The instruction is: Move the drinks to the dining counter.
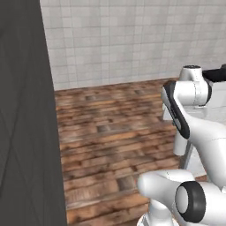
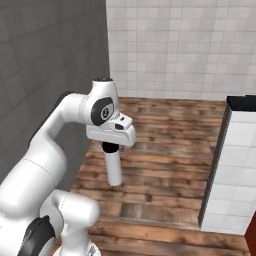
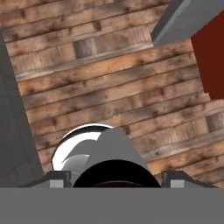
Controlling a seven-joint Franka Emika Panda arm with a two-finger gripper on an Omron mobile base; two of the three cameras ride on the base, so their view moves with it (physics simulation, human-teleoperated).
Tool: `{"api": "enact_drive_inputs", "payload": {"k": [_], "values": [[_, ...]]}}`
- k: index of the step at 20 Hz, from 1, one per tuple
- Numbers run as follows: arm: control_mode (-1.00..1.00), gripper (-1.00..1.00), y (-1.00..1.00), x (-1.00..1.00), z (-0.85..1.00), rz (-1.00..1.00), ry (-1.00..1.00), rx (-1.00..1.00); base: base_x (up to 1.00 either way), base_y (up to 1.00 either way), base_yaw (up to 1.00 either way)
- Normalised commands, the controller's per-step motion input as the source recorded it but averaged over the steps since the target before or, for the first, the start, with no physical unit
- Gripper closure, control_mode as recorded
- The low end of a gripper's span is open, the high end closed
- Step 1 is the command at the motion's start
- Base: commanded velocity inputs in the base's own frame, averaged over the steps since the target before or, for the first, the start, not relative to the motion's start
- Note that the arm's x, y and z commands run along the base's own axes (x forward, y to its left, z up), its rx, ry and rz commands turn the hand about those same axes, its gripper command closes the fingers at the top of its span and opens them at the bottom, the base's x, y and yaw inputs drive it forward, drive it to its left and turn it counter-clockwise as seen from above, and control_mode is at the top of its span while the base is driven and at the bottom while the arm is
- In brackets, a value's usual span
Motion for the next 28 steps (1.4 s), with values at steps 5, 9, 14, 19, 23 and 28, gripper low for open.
{"api": "enact_drive_inputs", "payload": {"k": [5,9,14,19,23,28], "values": [[1.0,1.0,0.0,0.0,0.0,0.0,0.0,0.0,1.0,0.51,-0.02],[1.0,1.0,0.0,0.0,0.0,0.0,0.0,0.0,1.0,0.16,0.0],[1.0,1.0,0.0,0.0,0.0,0.0,0.0,0.0,1.0,0.31,0.0],[1.0,1.0,0.0,0.0,0.0,0.0,0.0,0.0,1.0,0.41,0.0],[1.0,1.0,0.0,0.0,0.0,0.0,0.0,0.0,1.0,0.48,-0.11],[1.0,1.0,0.0,0.0,0.0,0.0,0.0,0.0,1.0,0.2,-0.27]]}}
